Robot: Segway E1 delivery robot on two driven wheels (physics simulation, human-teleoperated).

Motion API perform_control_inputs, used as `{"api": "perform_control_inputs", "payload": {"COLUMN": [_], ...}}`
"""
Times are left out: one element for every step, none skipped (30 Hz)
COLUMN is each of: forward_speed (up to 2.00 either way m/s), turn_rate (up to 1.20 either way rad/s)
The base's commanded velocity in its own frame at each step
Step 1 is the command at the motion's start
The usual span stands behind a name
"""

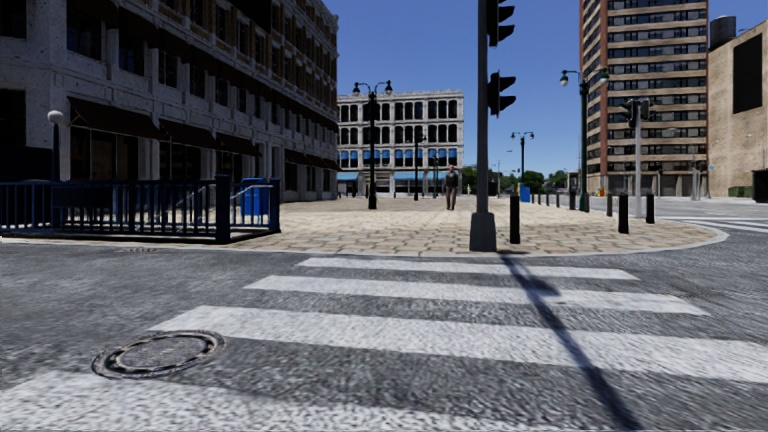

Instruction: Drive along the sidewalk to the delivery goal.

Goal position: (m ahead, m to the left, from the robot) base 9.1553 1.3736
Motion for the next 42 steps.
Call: {"api": "perform_control_inputs", "payload": {"forward_speed": [2.0,2.0,2.0,2.0,2.0,2.0,2.0,2.0,2.0,2.0,2.0,2.0,2.0,2.0,2.0,2.0,2.0,2.0,2.0,2.0,2.0,2.0,2.0,2.0,2.0,2.0,2.0,2.0,2.0,2.0,2.0,2.0,2.0,2.0,2.0,2.0,2.0,2.0,2.0,2.0,2.0,2.0], "turn_rate": [0.0,0.0,0.0,0.0,0.0,0.0,0.0,0.0,0.0,0.0,0.0,0.0,0.0,0.0,0.0,0.0,0.0,0.0,0.0,0.0,0.0,0.0,0.0,0.0,0.0,0.0,0.0,0.0,0.0,0.0,0.03,0.06,0.06,0.08,0.12,0.13,0.14,0.14,0.16,0.23,0.34,0.34]}}
